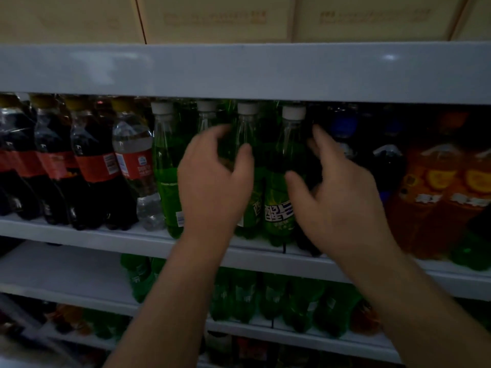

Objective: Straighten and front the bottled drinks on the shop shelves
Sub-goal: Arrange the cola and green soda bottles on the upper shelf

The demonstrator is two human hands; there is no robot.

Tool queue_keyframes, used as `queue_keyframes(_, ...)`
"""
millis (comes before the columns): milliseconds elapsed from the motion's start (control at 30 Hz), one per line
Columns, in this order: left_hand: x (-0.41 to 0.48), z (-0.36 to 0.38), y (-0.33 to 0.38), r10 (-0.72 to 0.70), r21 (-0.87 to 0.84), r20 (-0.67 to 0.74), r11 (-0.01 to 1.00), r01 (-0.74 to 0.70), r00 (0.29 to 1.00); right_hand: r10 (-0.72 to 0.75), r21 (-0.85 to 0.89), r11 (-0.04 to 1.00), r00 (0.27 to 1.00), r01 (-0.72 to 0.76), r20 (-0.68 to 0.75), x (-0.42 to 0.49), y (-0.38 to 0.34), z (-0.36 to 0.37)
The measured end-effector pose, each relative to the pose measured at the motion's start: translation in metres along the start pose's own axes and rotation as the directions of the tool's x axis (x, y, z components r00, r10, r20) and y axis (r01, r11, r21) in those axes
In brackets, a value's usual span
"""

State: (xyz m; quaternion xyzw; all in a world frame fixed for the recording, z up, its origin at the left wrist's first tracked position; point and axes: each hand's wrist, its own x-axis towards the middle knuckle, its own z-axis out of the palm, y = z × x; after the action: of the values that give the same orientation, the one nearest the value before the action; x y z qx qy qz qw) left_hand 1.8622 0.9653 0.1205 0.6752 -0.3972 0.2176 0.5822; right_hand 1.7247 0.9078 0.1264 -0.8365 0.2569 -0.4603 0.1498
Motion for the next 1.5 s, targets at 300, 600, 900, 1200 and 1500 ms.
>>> queue_keyframes(300, 0.048, 0.023, 0.003, -0.023, 0.205, 0.163, 0.979, -0.011, 0.986, -0.001, 0.099, 0.995, 0.998, 0.007, -0.068, -0.066, 0.03, 0.018)
queue_keyframes(600, 0.078, -0.015, -0.004, -0.074, -0.106, 0.577, 0.981, 0.165, 0.813, 0.1, 0.054, 0.992, 0.971, -0.114, 0.217, -0.098, 0.056, 0.056)
queue_keyframes(900, 0.063, -0.002, -0.016, -0.089, 0.143, 0.539, 0.99, 0.012, 0.837, 0.137, 0.051, 0.987, 0.963, -0.152, 0.232, -0.101, 0.05, 0.069)
queue_keyframes(1200, 0.066, -0.006, -0.015, -0.045, 0.187, 0.568, 0.979, -0.075, 0.822, 0.158, 0.095, 0.979, 0.963, -0.182, 0.217, -0.108, 0.046, 0.077)
queue_keyframes(1500, 0.056, -0.008, -0.021, -0.043, 0.144, 0.521, 0.989, -0.038, 0.852, 0.209, 0.129, 0.962, 0.954, -0.24, 0.213, -0.111, 0.049, 0.082)
